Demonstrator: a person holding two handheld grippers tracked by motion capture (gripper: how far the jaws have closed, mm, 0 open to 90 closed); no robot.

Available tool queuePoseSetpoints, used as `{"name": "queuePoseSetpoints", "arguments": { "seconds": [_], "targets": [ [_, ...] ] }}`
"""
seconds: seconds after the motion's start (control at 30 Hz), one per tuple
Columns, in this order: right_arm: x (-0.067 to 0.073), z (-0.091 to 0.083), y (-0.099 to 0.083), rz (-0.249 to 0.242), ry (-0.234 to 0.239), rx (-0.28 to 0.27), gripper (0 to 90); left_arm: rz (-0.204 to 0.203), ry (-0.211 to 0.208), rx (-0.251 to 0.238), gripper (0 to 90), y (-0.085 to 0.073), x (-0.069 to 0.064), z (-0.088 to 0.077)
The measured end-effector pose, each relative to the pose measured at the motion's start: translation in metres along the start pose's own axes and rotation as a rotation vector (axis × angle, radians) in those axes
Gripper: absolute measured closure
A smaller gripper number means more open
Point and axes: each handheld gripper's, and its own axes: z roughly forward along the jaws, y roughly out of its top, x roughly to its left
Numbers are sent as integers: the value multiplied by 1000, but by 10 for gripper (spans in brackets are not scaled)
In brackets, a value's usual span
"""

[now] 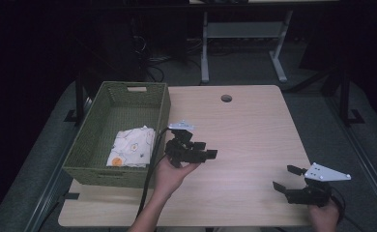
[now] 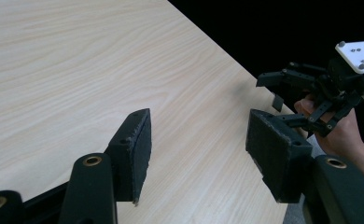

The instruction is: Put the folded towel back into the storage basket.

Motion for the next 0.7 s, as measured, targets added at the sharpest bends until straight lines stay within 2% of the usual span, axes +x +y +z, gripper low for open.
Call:
{"name": "queuePoseSetpoints", "arguments": {
  "seconds": [0.33,0.7],
  "targets": [
    [1,0,-1,-1,1,4,142,31,-30,44,396,-16,-9,23],
    [5,3,0,-12,1,27,142,60,-55,60,377,-35,-11,35]
  ]
}}
